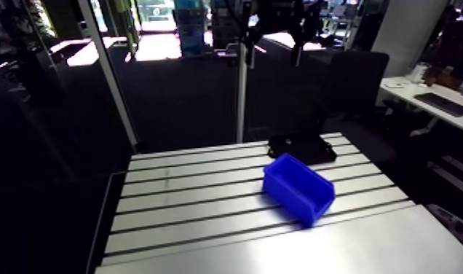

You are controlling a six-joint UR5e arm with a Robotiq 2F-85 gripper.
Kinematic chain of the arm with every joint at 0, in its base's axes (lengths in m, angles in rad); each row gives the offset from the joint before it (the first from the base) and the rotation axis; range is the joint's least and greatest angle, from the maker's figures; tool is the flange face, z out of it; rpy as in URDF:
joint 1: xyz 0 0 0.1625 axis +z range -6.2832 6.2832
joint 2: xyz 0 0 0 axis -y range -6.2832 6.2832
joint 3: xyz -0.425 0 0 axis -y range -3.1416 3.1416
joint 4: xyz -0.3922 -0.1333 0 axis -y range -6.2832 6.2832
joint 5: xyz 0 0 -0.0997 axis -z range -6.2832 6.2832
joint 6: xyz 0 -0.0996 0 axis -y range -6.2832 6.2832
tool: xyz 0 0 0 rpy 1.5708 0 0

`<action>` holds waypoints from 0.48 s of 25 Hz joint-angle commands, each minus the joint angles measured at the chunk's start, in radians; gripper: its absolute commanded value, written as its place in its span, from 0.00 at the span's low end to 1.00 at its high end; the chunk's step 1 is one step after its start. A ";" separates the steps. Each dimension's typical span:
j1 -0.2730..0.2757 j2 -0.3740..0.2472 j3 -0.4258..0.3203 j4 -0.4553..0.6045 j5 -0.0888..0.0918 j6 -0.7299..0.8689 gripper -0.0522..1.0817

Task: Pick up the M10 bolt from the tray and put it into the blue bin.

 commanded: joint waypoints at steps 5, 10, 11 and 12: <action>0.033 -0.004 -0.053 0.078 -0.006 0.094 0.06; 0.018 -0.037 -0.047 0.075 0.006 0.096 0.06; 0.019 -0.040 -0.044 0.075 0.007 0.097 0.06; 0.019 -0.044 -0.042 0.073 0.009 0.103 0.06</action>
